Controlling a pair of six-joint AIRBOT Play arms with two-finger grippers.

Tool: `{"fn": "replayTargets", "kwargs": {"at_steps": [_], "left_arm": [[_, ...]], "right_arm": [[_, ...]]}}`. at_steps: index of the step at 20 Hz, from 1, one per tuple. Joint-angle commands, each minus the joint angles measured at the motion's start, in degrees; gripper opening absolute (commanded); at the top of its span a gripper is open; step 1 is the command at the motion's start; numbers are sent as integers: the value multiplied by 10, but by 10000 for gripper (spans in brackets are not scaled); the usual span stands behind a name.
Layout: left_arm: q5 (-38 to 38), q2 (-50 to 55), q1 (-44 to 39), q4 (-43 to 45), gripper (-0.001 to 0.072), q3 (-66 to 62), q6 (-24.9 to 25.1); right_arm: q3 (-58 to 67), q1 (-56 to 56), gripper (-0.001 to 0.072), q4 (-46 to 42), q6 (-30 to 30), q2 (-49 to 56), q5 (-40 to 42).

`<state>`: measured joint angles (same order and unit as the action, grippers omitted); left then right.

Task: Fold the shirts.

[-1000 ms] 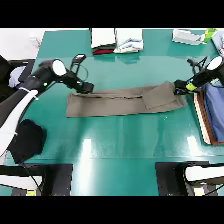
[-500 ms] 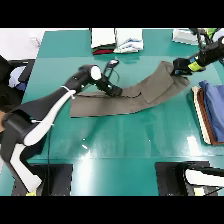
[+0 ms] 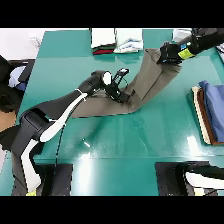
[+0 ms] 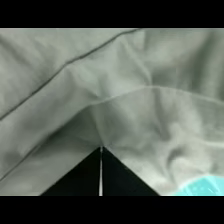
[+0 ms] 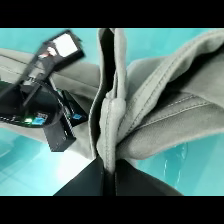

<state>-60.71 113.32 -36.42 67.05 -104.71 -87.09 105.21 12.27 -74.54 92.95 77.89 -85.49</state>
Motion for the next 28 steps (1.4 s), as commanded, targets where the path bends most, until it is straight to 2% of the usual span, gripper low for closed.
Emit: {"fn": "replayTargets", "kwargs": {"at_steps": [1, 6, 9, 13, 17, 18, 19, 23, 26, 28], "left_arm": [[-21, -30, 23, 42, 24, -23, -11], [-71, -132, 111, 130, 25, -23, -9], [-99, -200, 177, 174, 25, -23, -9], [-125, -275, 254, 183, 26, -23, 2], [-146, -318, 285, 186, 26, -23, 6], [-150, -323, 285, 187, 26, -23, 6], [-154, -326, 285, 189, 26, -23, 7], [-171, -330, 285, 189, 26, -23, 21], [-174, -330, 285, 177, 25, -23, 21], [-172, -330, 279, 176, 26, -22, 21]], "right_arm": [[10, 25, 17, 1, 12, 2, 6], [10, 83, 17, 5, 25, 26, 42], [10, 141, 17, 54, 28, 66, 99], [10, 249, 19, 62, 37, 149, 228], [10, 335, 34, 86, 24, 250, 389], [17, 345, 228, 105, 6, 272, 411], [33, 349, 368, 107, 0, 287, 400], [68, 319, 369, 15, 3, 258, 300], [4, 259, 368, -23, 7, 192, 253], [-54, 205, 368, -22, 31, 157, 210]]}}
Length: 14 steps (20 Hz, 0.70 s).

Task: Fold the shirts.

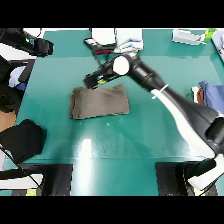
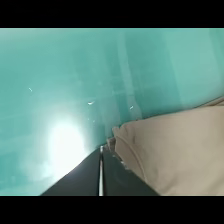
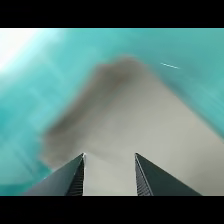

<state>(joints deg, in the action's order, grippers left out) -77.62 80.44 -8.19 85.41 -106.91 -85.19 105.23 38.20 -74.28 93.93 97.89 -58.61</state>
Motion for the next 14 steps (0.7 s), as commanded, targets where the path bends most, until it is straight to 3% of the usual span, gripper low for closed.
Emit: {"fn": "replayTargets", "kwargs": {"at_steps": [1, 3, 4, 6, 14], "left_arm": [[-3, -2, -9, -9, 26, 1, 3], [2, 0, -24, -10, 25, 1, 14], [8, 0, -33, -10, 25, 1, 17], [17, 0, -50, -10, 25, 1, 17], [18, 0, -67, -18, 26, 1, 29]], "right_arm": [[-80, -81, 368, -24, 37, -55, -78], [-127, -132, 369, -22, 57, -68, -103], [-147, -151, 405, -22, 57, -71, -112], [-178, -174, 629, -12, 57, -66, -124], [-201, -142, 630, 47, 146, 10, -57]]}}
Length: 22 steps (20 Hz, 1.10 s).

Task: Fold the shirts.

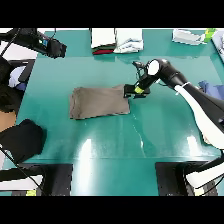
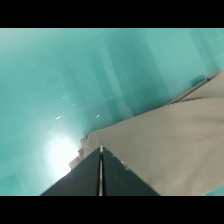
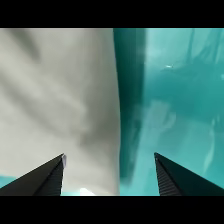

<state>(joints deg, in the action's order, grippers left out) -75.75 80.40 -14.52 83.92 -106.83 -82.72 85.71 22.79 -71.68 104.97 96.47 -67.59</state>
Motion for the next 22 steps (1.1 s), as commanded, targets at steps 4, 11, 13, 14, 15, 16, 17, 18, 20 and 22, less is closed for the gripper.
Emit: {"fn": "replayTargets", "kwargs": {"at_steps": [4, 11, 13, 14, 15, 16, 17, 18, 20, 22], "left_arm": [[-10, 0, -3, -3, 26, 0, 5], [-17, 0, -3, -5, 25, 0, 5], [-16, 0, -14, -3, 24, 0, 5], [-16, 0, -26, -3, 25, 0, 5], [-12, 0, -42, -3, 24, 0, 6], [-6, 0, -59, -3, 24, 0, 7], [-2, 0, -74, -3, 25, 0, 7], [0, 0, -86, -3, 25, 0, 7], [3, 0, -105, -3, 25, 0, 7], [3, 0, -116, -4, 25, 0, 7]], "right_arm": [[-5, 27, 621, 56, 71, 62, 76], [69, 58, 23, -4, 60, 93, 88], [107, 45, 23, -41, 59, 73, 64], [130, 33, 23, -63, 55, 60, 46], [155, 14, 23, -82, 48, 45, 22], [176, -8, 22, -97, 35, 30, -2], [195, -36, 23, -112, 20, 13, -26], [211, -66, 22, -128, 10, -2, -51], [225, -138, 22, -146, -12, -35, -92], [224, -221, 22, -151, -23, -61, -118]]}}
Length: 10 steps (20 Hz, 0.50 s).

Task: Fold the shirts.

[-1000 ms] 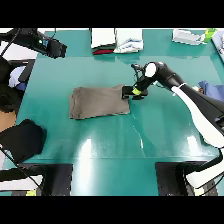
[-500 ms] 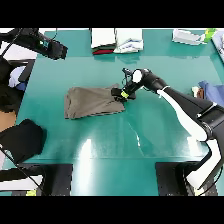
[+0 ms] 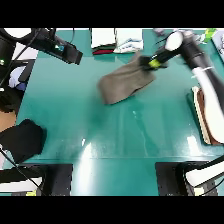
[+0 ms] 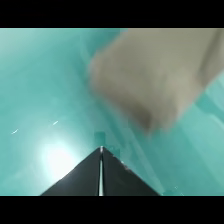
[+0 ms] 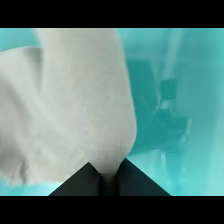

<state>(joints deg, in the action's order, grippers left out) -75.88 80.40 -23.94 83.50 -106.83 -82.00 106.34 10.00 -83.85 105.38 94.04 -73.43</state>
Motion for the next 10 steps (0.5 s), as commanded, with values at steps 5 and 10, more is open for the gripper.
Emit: {"fn": "replayTargets", "kwargs": {"at_steps": [5, 10], "left_arm": [[3, 0, -27, -18, 26, 0, -6], [6, 0, -27, -38, 26, 0, -12]], "right_arm": [[18, -294, 22, -27, -40, -64, -71], [17, -404, 22, -7, -41, -61, -70]]}}
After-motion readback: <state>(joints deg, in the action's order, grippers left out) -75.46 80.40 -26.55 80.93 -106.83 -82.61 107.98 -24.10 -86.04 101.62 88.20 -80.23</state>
